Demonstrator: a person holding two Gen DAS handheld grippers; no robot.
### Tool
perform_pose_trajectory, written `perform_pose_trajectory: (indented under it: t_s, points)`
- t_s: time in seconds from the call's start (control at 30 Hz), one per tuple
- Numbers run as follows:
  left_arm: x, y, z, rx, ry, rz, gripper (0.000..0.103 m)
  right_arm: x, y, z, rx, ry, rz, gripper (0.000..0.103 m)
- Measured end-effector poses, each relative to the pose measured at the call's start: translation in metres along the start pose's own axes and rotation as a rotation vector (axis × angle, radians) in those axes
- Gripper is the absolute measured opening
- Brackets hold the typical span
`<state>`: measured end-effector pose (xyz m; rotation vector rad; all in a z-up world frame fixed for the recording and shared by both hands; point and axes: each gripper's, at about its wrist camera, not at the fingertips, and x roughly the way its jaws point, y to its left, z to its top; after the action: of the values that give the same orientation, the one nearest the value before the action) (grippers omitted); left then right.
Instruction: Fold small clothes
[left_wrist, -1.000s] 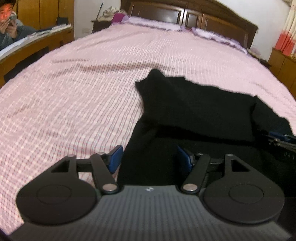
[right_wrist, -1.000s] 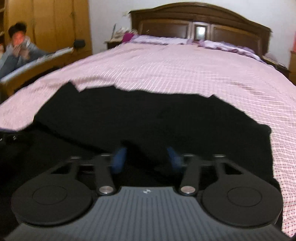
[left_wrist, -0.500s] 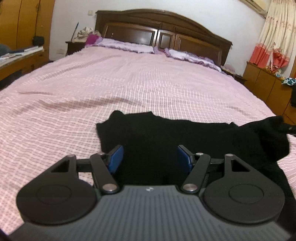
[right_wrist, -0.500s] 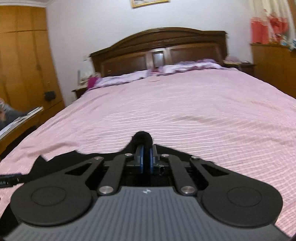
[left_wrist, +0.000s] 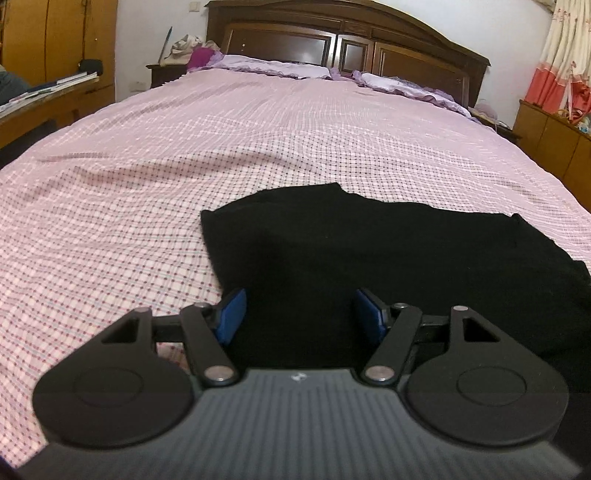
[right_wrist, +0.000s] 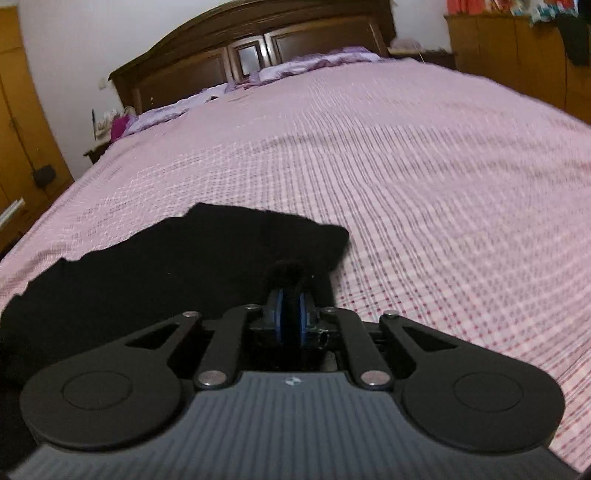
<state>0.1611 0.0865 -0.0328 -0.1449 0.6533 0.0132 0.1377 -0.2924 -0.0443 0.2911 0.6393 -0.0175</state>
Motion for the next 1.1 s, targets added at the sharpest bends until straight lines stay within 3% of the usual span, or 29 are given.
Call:
perform_pose_trajectory:
  t_s: [0.17,0.4,0.57,0.67,1.1]
  points:
    - [-0.007,0.0,0.003,0.013,0.006,0.009,0.066,0.002,-0.003,0.003,0.053,0.008,0.032,0.01]
    - [-0.042,0.01,-0.002,0.008,0.054,0.03,0.066,-0.047,-0.003,0.0,0.048,-0.004,0.023,0.038]
    - [-0.08,0.014,-0.018,0.043,0.067,0.051,0.066,-0.093,-0.002,-0.021,0.036,0.005,0.055,0.062]
    - [-0.103,0.016,-0.032,0.057,0.075,0.042,0.066,-0.121,0.001,-0.04,0.023,0.009,0.081,0.07]
    - [-0.157,0.01,-0.085,0.11,0.2,0.059,0.066,-0.188,-0.005,-0.116,0.011,0.103,0.113,0.08]
